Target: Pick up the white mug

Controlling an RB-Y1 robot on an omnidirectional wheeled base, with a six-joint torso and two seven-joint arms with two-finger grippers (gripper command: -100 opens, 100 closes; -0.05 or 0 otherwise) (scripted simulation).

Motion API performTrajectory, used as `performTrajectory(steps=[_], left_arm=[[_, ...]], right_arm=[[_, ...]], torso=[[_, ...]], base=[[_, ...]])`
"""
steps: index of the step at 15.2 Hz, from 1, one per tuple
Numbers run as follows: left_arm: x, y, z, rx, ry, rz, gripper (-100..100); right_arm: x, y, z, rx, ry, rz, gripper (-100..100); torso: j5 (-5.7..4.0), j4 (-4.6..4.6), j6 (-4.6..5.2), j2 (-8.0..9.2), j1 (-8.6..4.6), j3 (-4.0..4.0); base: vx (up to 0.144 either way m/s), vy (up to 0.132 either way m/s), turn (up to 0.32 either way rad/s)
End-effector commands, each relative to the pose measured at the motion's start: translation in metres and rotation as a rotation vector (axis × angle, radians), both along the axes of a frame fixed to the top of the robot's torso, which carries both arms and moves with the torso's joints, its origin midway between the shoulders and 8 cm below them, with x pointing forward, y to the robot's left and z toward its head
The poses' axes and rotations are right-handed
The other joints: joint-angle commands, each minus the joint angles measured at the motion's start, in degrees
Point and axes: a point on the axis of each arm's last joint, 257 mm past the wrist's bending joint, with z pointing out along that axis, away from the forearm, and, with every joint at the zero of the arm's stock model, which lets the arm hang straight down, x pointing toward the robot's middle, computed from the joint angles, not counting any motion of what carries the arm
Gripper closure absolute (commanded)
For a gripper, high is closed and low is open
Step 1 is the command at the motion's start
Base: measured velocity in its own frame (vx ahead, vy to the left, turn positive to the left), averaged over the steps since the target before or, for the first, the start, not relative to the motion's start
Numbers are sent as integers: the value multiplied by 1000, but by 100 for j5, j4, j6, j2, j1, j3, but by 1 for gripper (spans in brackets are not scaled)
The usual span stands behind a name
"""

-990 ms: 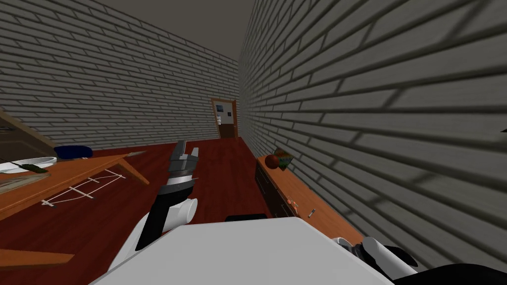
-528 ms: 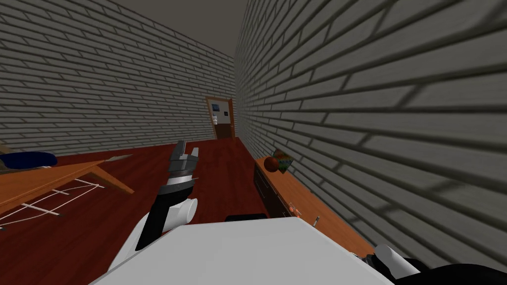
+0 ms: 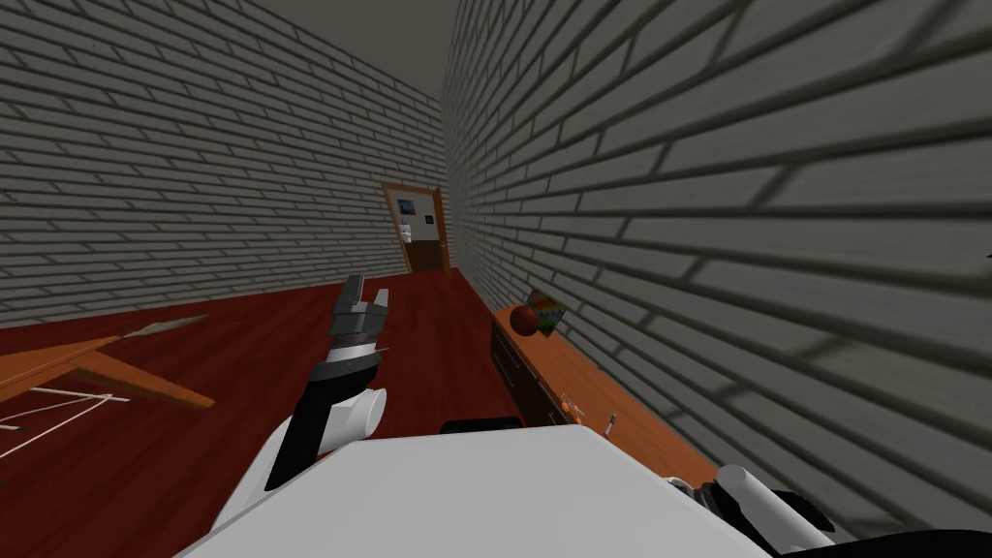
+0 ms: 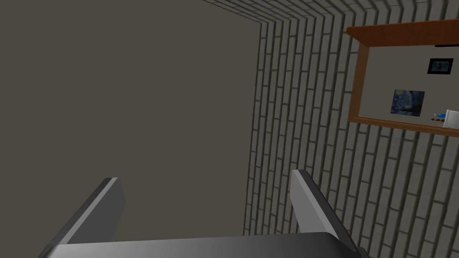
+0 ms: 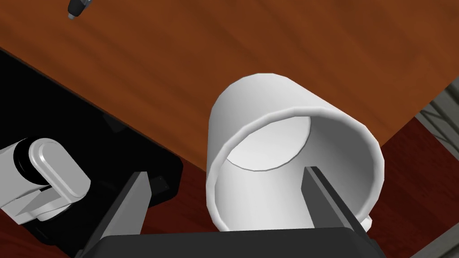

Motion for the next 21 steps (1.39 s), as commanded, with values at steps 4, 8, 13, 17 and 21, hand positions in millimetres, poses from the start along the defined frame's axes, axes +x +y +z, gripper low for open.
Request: performTrajectory(steps=[4,8,13,17,21], left_arm=[[0,0,0,0,0,0,0],[0,0,0,0,0,0,0],[0,0,0,0,0,0,0],[0,0,0,0,0,0,0],[0,0,0,0,0,0,0]], right_arm=[[16,6,-9,4,-9,58,-100],[17,7,-9,5,-10,63,100],[12,4,-6,2,-6,44,100],[-1,0,0,0,1,3,100],[-14,1,5,6,9,-42,100]], torso=[[0,0,0,-2,0,-1],[0,0,-2,2,0,1],[-2,5,3,16,-5,10],[4,9,3,33,-5,20],[10,8,5,34,3,20]], base=[[41,0,-164],[26,3,-84],[-5,0,33],[-48,-3,203],[-41,-1,158]])
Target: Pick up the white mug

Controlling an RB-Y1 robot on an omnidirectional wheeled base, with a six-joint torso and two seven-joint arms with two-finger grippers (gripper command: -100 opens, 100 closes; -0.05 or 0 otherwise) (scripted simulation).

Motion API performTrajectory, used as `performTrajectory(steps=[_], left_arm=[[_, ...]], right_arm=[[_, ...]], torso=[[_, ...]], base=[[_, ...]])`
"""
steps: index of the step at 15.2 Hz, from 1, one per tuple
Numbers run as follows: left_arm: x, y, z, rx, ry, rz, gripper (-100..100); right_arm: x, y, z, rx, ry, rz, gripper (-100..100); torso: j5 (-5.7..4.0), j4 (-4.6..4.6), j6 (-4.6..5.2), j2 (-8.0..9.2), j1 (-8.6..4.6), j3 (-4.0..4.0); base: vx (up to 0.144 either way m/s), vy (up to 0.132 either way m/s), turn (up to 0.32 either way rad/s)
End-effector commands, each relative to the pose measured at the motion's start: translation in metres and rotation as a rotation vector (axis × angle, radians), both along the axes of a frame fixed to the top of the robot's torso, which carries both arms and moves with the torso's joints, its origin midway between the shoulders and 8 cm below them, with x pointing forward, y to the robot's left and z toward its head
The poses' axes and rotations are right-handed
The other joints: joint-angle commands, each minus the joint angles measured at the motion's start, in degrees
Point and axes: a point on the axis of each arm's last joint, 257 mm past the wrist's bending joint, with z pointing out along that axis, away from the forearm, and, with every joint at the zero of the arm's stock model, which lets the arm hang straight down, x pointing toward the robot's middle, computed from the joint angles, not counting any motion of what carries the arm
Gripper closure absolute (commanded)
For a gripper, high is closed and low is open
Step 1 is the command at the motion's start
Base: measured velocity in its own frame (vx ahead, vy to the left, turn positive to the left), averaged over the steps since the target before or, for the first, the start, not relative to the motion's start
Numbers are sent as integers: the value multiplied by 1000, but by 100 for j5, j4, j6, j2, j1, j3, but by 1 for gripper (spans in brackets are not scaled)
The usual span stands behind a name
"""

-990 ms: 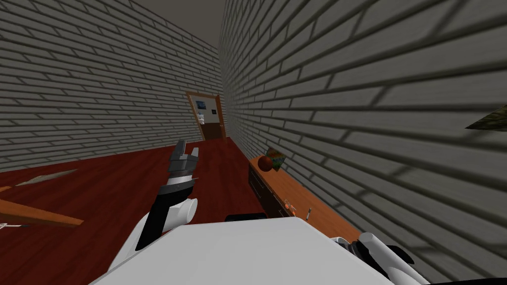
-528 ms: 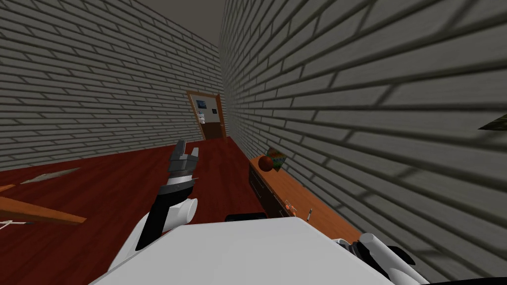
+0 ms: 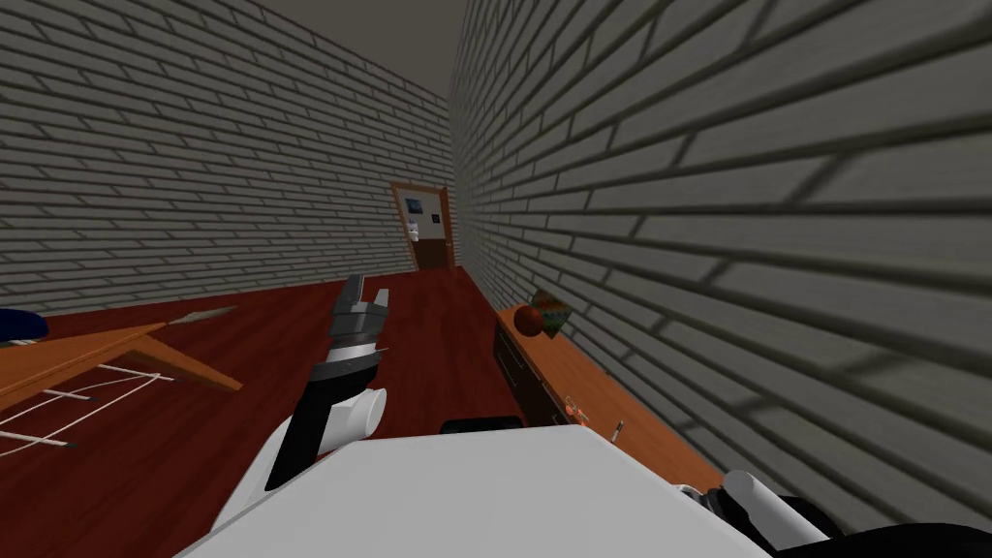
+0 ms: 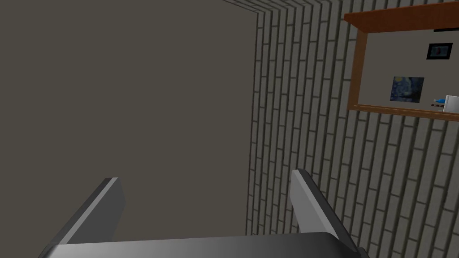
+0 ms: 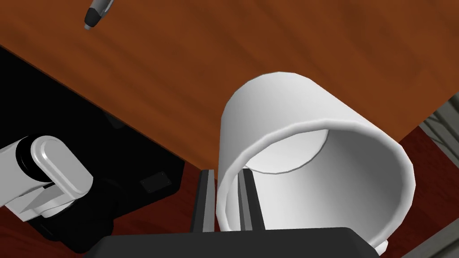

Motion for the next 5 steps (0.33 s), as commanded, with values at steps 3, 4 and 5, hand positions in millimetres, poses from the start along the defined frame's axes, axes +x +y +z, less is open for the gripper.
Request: performTrajectory(steps=[3,4,5], left_arm=[[0,0,0,0,0,0,0],[0,0,0,0,0,0,0],[0,0,0,0,0,0,0]], right_arm=[[-13,2,4,10,9,-47,100],[-13,2,4,10,9,-48,100],[-11,1,4,7,8,-38,100]], torso=[[1,0,4,-1,0,-1],[2,0,3,0,2,0],[2,0,4,-1,3,0]], base=[[-40,-1,142],[-40,1,129],[-22,0,37]])
